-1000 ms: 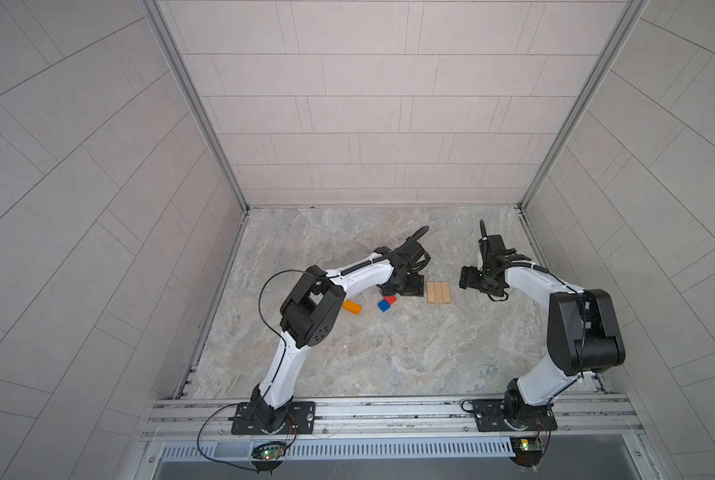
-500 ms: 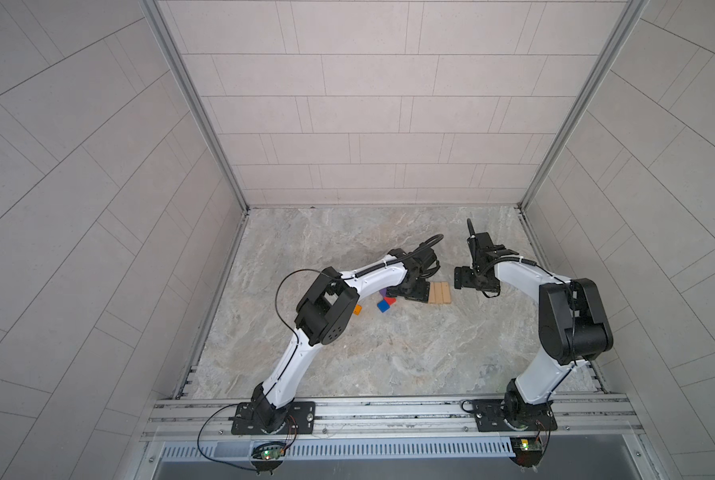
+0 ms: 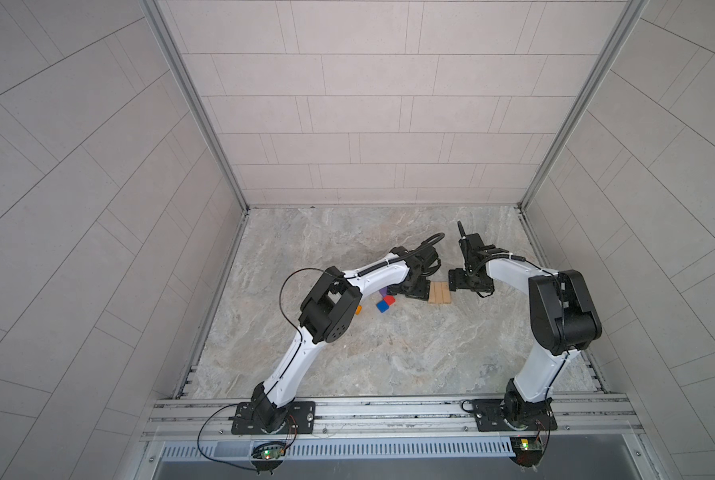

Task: Build the wood block tower
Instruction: 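Open the left gripper while the right gripper moves over the three wood blocks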

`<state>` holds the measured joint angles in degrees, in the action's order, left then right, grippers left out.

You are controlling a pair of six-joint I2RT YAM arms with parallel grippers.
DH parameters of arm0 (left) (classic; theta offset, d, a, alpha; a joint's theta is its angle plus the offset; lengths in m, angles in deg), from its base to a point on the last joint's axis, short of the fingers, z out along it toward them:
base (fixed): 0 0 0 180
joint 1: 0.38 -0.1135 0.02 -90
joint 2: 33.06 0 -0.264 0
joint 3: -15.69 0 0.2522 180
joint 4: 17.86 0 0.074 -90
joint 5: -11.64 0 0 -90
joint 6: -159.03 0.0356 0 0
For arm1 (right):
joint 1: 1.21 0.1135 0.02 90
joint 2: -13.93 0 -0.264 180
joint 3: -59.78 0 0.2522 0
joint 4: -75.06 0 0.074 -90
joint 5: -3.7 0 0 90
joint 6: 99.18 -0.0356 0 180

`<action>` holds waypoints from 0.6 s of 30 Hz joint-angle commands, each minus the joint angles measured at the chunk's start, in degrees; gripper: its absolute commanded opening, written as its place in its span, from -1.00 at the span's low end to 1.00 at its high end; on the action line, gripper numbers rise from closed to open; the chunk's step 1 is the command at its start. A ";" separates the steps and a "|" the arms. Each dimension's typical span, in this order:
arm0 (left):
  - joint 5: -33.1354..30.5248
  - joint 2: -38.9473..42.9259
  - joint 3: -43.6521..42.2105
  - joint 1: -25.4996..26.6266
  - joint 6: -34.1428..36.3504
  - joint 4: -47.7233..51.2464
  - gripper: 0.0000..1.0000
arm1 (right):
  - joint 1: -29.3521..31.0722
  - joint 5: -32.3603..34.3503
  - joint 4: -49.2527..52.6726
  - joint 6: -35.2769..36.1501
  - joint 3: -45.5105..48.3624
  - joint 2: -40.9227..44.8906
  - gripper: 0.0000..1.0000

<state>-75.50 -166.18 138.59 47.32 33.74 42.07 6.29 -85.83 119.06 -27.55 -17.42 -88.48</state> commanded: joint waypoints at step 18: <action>-0.40 -2.84 2.14 0.55 -0.31 1.10 0.79 | 0.56 -0.78 0.94 0.33 -1.05 -1.41 0.86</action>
<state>-75.90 -167.10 140.01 47.65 33.66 42.86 6.58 -86.66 119.06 -27.55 -17.42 -88.63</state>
